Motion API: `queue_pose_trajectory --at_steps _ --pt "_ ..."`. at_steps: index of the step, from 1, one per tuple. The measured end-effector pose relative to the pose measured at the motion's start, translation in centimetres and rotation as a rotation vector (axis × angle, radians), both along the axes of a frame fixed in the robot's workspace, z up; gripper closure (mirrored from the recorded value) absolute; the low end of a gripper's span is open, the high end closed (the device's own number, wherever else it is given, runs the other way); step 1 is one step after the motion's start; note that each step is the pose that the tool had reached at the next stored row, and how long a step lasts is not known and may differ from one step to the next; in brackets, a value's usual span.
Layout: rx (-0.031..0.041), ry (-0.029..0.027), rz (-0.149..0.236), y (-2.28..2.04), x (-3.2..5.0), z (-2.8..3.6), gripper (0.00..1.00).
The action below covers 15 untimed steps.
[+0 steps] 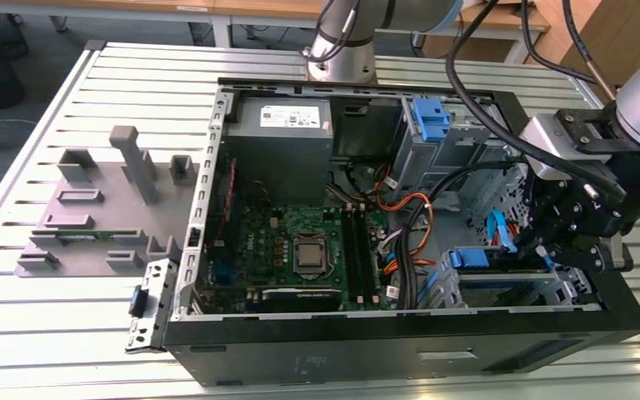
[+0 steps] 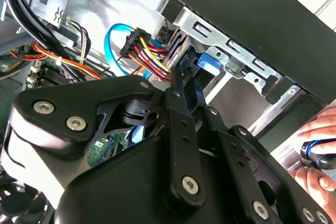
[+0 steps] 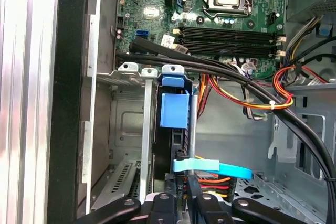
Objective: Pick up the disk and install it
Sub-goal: 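Insert the second disk wire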
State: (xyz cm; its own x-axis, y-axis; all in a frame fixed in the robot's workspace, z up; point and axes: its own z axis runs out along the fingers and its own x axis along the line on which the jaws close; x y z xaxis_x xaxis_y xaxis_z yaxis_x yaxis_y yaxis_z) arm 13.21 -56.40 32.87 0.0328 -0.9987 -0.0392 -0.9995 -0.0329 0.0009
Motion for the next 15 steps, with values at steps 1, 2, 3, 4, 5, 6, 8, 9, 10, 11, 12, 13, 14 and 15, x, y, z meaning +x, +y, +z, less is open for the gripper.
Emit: queue_pose_trajectory --at_steps 1,2,3,4,5,6,8,9,10,11,12,13,14,15 --pt "-0.0002 0.0 0.0 0.0 0.0 -0.05 0.79" --pt "-0.0005 0.0 0.0 0.0 0.0 -0.05 0.79" --pt "-0.0006 0.0 0.0 0.0 0.0 -0.05 0.79" --pt "-0.0006 0.0 0.0 -0.01 0.0 -0.05 0.79" --pt "-0.0005 0.0 0.0 0.0 0.0 -0.05 0.79" --pt "-0.0005 0.0 0.0 0.0 0.0 -0.06 0.79" --pt "-0.0004 0.0 0.0 0.0 0.0 -0.06 0.79" --pt "-0.0003 0.0 0.0 0.0 0.0 -0.07 0.79" --pt "-0.0003 0.0 0.0 0.0 0.0 -0.07 0.78" --pt "-0.0003 0.0 0.0 0.0 0.0 -0.07 0.78" --pt "-0.0003 0.0 0.0 0.0 0.0 -0.07 0.71" --pt "-0.0004 0.0 0.0 0.0 0.0 -0.07 0.71" --pt "-0.0004 0.0 0.0 0.0 0.0 -0.07 0.71" --pt "-0.0004 0.0 0.0 0.0 0.0 -0.03 0.71"
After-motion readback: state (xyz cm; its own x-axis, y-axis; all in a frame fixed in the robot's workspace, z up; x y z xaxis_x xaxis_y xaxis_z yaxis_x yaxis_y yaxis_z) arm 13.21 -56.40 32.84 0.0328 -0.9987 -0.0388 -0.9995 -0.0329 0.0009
